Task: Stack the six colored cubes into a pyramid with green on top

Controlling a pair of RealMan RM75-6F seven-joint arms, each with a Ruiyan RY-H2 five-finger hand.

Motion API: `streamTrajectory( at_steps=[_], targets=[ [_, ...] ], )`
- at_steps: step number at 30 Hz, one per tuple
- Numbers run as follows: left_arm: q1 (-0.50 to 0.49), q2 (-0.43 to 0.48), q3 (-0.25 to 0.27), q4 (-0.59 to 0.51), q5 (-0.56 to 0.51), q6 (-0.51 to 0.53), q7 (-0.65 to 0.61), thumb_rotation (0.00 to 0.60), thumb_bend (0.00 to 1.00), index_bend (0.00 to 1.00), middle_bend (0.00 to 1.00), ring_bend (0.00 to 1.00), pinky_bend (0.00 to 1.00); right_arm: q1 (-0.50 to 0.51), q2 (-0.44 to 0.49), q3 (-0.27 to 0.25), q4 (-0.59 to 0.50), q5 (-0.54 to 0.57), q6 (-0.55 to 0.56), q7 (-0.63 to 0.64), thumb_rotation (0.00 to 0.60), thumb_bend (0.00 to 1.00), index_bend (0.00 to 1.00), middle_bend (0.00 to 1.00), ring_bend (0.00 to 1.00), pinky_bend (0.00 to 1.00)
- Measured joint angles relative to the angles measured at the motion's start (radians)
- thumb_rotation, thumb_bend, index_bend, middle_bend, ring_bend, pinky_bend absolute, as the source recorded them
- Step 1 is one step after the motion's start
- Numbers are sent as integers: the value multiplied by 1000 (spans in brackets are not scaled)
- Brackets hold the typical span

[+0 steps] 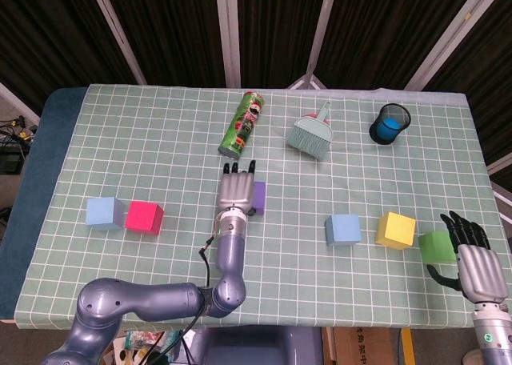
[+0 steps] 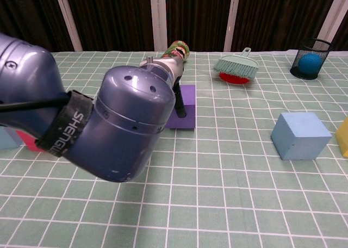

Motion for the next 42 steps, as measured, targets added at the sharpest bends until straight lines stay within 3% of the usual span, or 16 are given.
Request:
streamTrajectory(
  at_steps=[22,30,42],
  targets=[
    [-9,-12,-19,44,-26,-2,42,600,300,57,465,95,67,1,2,-1,-1,2,-2,4,600,272,0,0,0,0],
    [-3,-2,-11,33,-29,-15,59,600,266,25,421,89,66,1,3,-2,-1,-1,-1,8,600,271,0,0,0,0],
    [7,16,7,2,-37,-31,83,600,150,0,198,16,40,0,3,-2,-2,-5,1,13,600,272,0,0,0,0]
  ],
)
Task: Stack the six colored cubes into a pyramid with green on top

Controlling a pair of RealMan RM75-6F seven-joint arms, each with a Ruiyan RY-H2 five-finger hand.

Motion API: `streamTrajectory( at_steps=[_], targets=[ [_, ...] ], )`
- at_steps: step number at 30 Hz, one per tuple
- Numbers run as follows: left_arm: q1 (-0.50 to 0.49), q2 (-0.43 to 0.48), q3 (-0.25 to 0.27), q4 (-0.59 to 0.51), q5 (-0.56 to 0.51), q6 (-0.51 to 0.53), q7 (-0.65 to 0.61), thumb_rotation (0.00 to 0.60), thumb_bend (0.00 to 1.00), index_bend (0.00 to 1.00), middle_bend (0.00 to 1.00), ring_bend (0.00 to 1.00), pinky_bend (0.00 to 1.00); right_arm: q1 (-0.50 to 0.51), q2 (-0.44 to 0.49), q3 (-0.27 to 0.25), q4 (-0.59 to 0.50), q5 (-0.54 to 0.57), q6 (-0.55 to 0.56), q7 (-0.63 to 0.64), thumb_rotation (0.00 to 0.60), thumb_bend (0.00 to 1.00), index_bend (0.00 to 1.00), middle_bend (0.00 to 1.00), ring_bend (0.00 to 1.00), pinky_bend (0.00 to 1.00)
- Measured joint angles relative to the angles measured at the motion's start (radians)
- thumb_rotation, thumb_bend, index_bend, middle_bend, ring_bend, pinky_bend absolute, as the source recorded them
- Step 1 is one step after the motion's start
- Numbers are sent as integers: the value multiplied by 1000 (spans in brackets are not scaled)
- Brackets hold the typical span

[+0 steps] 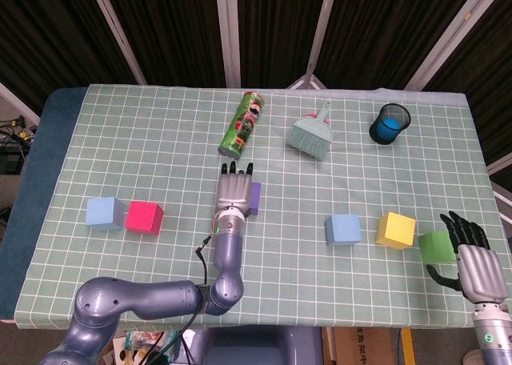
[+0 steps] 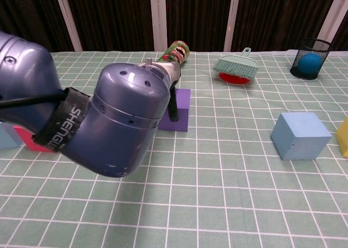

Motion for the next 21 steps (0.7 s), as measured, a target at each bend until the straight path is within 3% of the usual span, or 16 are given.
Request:
streamTrajectory(
  at_steps=[10,21],
  targets=[
    [16,24,6,-49,-10,-7,0,600,118,0,145,0,30,-1,1,-2,1,-4,2,-1,600,272,0,0,0,0],
    [85,111,45,-165,-24,1,-7,600,118,0,206,0,30,0,-2,-3,1,-5,2,-8,600,271,0,0,0,0]
  ],
)
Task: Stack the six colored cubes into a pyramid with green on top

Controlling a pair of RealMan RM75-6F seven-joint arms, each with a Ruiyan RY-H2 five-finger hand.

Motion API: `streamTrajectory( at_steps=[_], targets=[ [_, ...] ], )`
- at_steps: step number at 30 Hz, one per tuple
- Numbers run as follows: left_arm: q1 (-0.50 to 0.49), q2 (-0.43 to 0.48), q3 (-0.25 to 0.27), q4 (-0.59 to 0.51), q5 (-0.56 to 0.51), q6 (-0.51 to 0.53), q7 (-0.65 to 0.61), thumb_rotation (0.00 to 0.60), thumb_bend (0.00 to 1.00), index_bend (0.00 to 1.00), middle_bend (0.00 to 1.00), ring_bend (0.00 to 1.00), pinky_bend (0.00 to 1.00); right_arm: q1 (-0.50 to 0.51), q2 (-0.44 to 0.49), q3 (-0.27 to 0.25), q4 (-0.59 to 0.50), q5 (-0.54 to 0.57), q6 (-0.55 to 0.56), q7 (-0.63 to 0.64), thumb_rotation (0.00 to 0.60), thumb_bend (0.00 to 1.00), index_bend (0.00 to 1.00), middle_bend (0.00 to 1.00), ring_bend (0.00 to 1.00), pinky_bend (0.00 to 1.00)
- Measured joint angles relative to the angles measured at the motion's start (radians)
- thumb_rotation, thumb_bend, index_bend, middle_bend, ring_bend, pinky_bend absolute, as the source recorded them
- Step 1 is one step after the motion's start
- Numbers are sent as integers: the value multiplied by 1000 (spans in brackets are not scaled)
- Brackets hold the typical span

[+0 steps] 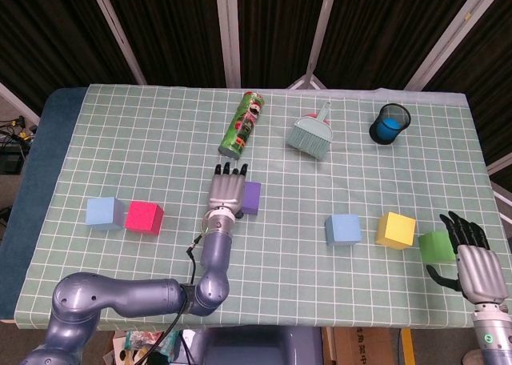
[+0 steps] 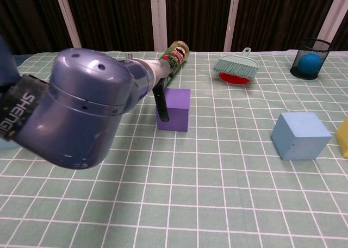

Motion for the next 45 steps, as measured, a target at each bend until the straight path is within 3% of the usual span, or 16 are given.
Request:
streamTrajectory(
  at_steps=[45],
  targets=[
    [7,76,95,-126,-24,-16,-61,600,117,0,215,0,30,0,0,-2,-3,-2,0,-2,600,271,0,0,0,0]
  ],
)
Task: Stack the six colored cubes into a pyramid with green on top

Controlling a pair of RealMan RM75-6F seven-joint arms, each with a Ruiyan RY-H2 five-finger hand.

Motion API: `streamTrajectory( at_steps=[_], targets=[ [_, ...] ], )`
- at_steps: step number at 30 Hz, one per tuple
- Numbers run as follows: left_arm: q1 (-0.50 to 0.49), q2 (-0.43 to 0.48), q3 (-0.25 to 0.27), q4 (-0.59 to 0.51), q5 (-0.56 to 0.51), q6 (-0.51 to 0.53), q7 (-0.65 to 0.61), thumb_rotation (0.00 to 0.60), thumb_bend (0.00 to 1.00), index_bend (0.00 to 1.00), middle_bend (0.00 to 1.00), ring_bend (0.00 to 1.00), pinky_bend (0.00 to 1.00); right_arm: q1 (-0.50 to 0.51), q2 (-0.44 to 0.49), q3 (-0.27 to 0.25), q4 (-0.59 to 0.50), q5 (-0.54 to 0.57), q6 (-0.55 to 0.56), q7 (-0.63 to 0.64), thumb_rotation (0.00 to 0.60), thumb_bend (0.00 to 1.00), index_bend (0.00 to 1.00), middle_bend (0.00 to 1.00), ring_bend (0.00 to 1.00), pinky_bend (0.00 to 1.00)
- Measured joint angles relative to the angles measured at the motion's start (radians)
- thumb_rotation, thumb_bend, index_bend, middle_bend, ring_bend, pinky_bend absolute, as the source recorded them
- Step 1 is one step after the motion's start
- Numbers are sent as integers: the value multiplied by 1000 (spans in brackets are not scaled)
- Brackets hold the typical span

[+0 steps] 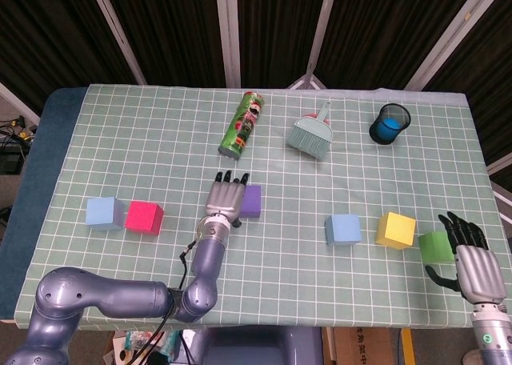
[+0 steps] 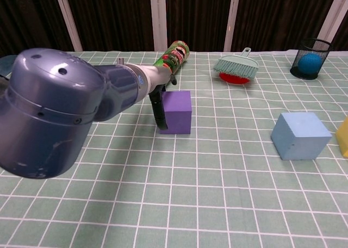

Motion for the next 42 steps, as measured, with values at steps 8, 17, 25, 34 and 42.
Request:
streamTrajectory(
  at_steps=[8,17,25,34,42],
  targets=[
    [7,11,6,-4,24,9,-28,600,117,0,150,0,29,-1,0,-1,-1,-1,2,-1,600,271,0,0,0,0],
    [44,83,23,-101,64,38,-53,600,85,0,116,0,25,-1,2,1,0,0,3,2,600,272,0,0,0,0],
    [138,257,84,-289,118,53,-89,600,77,0,114,0,25,-1,1,-1,0,-3,3,0,600,271,0,0,0,0],
    [234,467,212,-419,260,3,-133,600,77,0,115,0,25,-1,-2,2,4,0,7,-9,600,272,0,0,0,0],
    [325,598,335,-447,474,-69,-251,600,77,0,127,0,26,-2,-9,2,8,1,12,-26,600,272,0,0,0,0]
  ],
)
